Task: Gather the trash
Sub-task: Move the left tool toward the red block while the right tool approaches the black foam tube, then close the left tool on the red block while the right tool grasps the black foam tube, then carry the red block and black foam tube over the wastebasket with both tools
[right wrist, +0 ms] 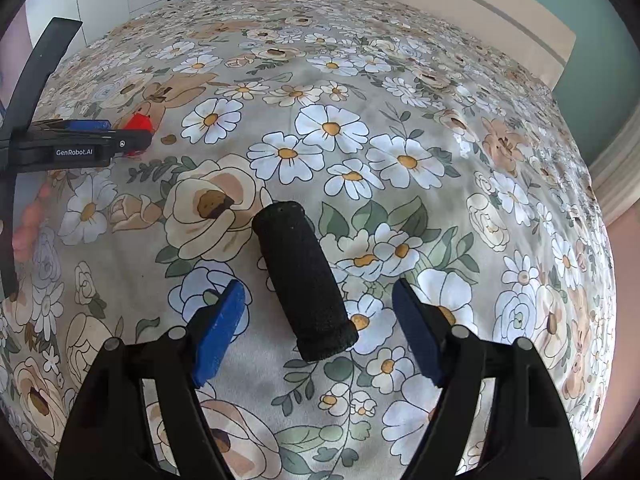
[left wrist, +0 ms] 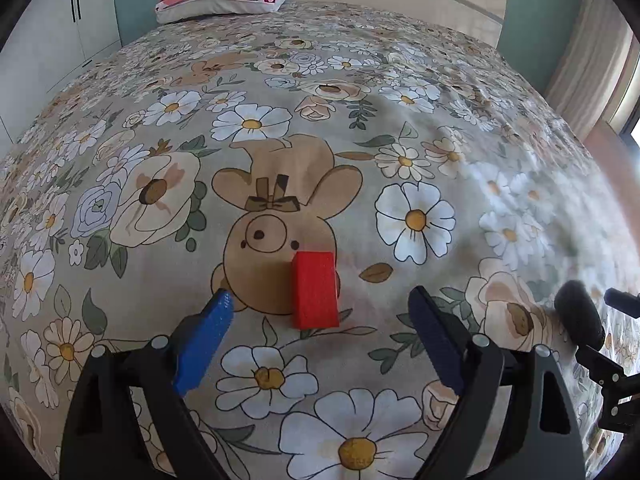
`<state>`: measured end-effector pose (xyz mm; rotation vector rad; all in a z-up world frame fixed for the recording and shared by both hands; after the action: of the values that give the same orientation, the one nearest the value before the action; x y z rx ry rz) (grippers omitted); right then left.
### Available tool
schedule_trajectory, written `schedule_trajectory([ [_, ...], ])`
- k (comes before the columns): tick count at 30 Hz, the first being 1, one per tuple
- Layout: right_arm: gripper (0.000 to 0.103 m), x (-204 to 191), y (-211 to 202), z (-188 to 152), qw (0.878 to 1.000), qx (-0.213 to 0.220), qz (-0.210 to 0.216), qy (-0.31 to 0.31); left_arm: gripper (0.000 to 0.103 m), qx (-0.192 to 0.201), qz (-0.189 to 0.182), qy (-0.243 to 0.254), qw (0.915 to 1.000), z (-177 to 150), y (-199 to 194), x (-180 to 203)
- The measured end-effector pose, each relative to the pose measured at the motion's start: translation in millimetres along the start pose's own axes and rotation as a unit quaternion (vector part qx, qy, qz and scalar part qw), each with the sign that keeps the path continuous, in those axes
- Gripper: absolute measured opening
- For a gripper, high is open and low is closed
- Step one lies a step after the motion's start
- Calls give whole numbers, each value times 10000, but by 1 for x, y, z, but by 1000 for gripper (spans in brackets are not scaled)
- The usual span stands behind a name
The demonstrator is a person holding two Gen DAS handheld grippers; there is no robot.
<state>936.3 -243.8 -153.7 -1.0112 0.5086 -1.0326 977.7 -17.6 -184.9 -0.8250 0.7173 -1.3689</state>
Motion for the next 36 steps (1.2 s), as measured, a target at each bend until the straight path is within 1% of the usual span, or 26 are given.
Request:
schedule_trajectory([
  [2, 75, -2, 11, 2, 10000, -83, 10, -35, 90, -63, 73, -35, 9999, 2, 10, -3],
  [4, 75, -5, 20, 3, 9998, -178, 24, -72, 90, -21, 104, -38, 9999, 4, 15, -3],
  [5, 75, -6, 24, 5, 9998, -187, 17, -49, 88, 6, 150, -14, 9999, 5, 16, -3],
  [6, 75, -6, 27, 6, 9998, -171, 38, 10, 78, 25, 215, 8, 9998, 6, 17, -3],
  [7, 75, -5, 29, 8, 9998, -140, 97, 104, 71, 37, 273, 34, 9996, 6, 18, -4],
  [8, 72, -5, 30, 9, 9995, -120, 187, 210, 63, 30, 319, 48, 9995, 6, 19, -5],
  [9, 66, -5, 32, 10, 9990, -108, 291, 321, 58, 38, 307, 49, 9995, 6, 19, -6],
  [10, 61, -6, 33, 10, 9979, -116, 435, 459, 46, 56, 310, 77, 9995, 6, 18, -7],
  [11, 50, -6, 34, 10, 9966, -130, 561, 597, 26, 68, 288, 119, 9995, 6, 16, -8],
  [12, 41, -7, 33, 10, 9957, -107, 586, 703, 22, 45, 229, 148, 9996, 5, 14, -7],
  [15, 38, -5, 23, 8, 9944, -13, 465, 946, 22, 27, 115, 112, 9999, -1, 5, -8],
  [18, 38, -6, 6, 4, 9937, 110, 383, 1048, 22, 74, 72, 164, 9998, -8, -9, -6],
  [25, 37, -7, -55, -8, 9921, 422, 190, 1165, 22, 353, 104, 235, 9990, -18, -66, -9],
  [31, 37, -20, -125, -14, 9916, 726, 8, 1067, 22, 555, 249, 360, 9975, -25, -128, -10],
  [34, 37, -28, -172, -18, 9908, 904, -65, 1007, 22, 667, 395, 459, 9959, -29, -168, -11],
  [36, 37, -35, -206, -22, 9893, 1062, -67, 1000, 22, 762, 354, 426, 9956, -33, -199, -13],
])
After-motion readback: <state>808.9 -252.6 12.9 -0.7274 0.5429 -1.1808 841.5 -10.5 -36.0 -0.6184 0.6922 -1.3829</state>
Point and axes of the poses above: each gripper's, at about its wrist camera, not at the fingertips, and y roughly the way its jaws point, x to its right, z to its top, the point moved 8 cm from there along y, roughly the way its jaws point, and after that the axes turned 4 degrees about z, right-handed, at the moved point
